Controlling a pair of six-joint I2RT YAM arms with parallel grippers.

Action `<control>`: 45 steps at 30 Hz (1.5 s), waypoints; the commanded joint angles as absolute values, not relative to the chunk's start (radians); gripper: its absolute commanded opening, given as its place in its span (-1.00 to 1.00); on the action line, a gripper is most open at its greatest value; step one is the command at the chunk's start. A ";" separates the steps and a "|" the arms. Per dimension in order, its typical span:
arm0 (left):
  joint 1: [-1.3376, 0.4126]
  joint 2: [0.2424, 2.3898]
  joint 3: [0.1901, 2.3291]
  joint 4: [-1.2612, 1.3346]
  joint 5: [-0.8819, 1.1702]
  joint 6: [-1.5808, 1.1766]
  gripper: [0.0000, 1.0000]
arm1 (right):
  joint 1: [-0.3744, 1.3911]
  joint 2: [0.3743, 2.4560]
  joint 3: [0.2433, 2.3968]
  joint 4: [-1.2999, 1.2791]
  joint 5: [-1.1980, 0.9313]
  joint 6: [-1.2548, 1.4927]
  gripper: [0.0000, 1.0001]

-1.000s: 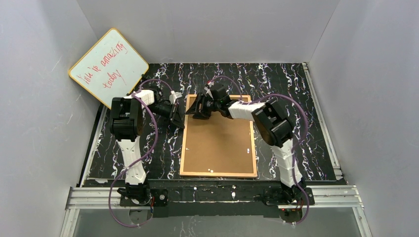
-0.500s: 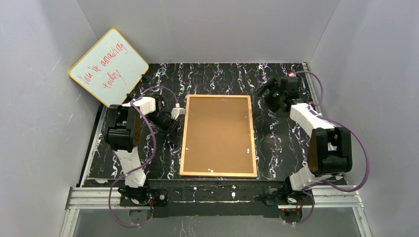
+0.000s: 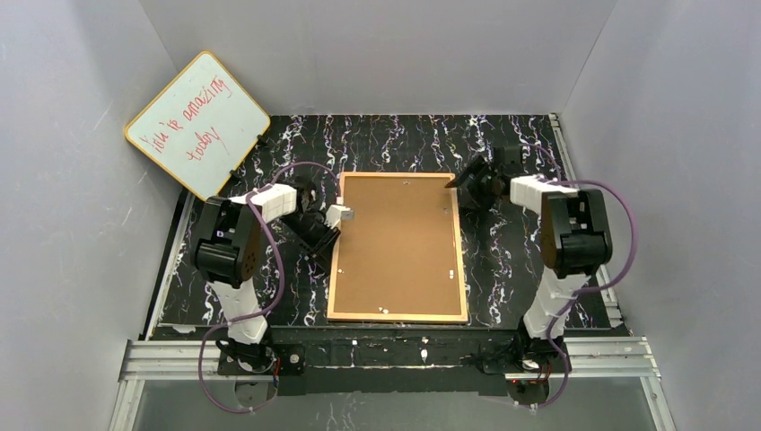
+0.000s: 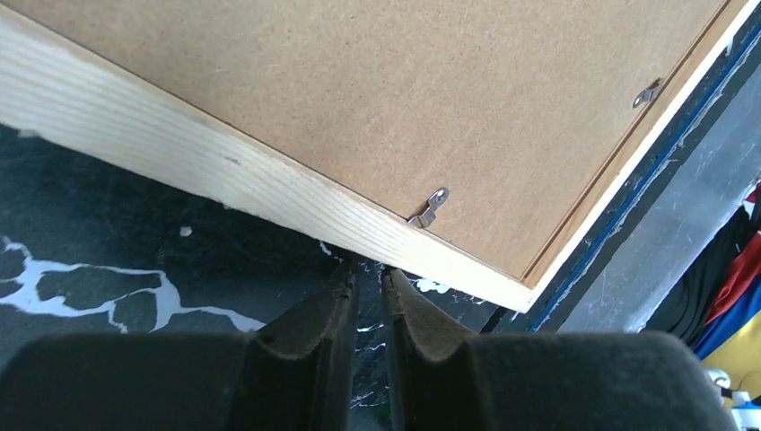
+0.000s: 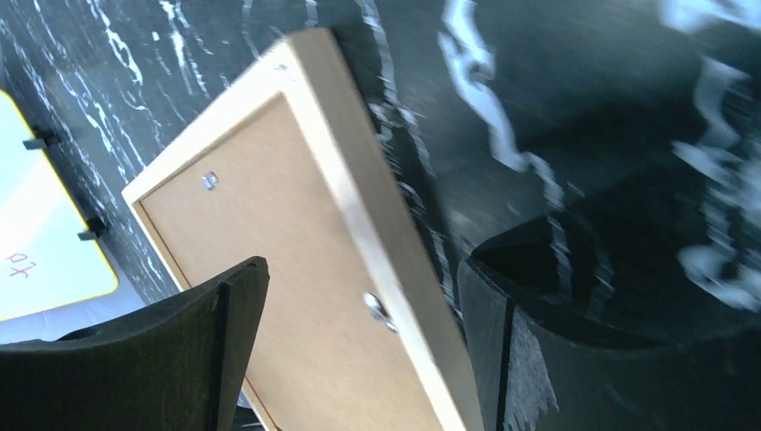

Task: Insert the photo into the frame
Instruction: Adjust the photo frame at the center of the board.

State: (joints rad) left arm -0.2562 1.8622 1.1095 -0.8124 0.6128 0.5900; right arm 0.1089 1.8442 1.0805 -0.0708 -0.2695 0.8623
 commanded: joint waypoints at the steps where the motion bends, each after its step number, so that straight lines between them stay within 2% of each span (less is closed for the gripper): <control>1: -0.321 1.886 1.095 -0.753 0.589 0.624 -0.66 | 0.183 1.976 1.248 -0.064 -0.336 0.877 0.69; 5: -0.426 1.952 1.142 -0.721 0.592 0.593 -0.66 | 0.250 2.157 1.506 -0.138 -0.406 0.877 0.67; 11: -0.627 2.096 1.299 -0.737 0.618 0.551 -0.64 | 0.364 2.468 2.029 -0.357 -0.489 0.828 0.70; 14: -0.655 2.123 1.375 -0.837 0.669 0.587 -0.47 | 0.366 2.503 2.188 -0.431 -0.454 0.788 0.78; 16: -0.650 2.112 1.423 -0.972 0.707 0.664 -0.20 | 0.339 2.458 2.193 -0.441 -0.407 0.758 0.95; 18: -0.625 2.074 1.454 -1.095 0.744 0.750 0.38 | 0.293 2.378 2.144 -0.425 -0.360 0.739 0.97; 19: -0.604 2.049 1.465 -1.148 0.760 0.785 0.55 | 0.273 2.329 2.106 -0.415 -0.335 0.732 0.97; 25: -0.381 1.971 1.632 -1.280 0.746 0.825 0.69 | 0.205 2.033 1.815 -0.449 -0.124 0.691 0.97; 27: -0.289 2.005 1.745 -1.178 0.685 0.698 0.69 | 0.191 1.903 1.634 -0.413 -0.085 0.705 0.97; 30: -0.147 2.120 1.910 -1.045 0.644 0.526 0.57 | 0.174 1.693 1.386 -0.394 -0.084 0.734 0.97; 35: -0.080 2.355 2.173 -1.052 0.640 0.444 0.41 | 0.171 1.405 1.030 -0.435 -0.102 0.764 0.97; 40: -0.083 2.398 2.065 -0.930 0.651 0.380 0.29 | 0.169 1.217 0.808 -0.467 -0.157 0.801 0.97; 45: -0.083 2.377 1.960 -0.923 0.661 0.410 0.11 | 0.166 1.177 0.698 -0.450 -0.188 0.820 0.97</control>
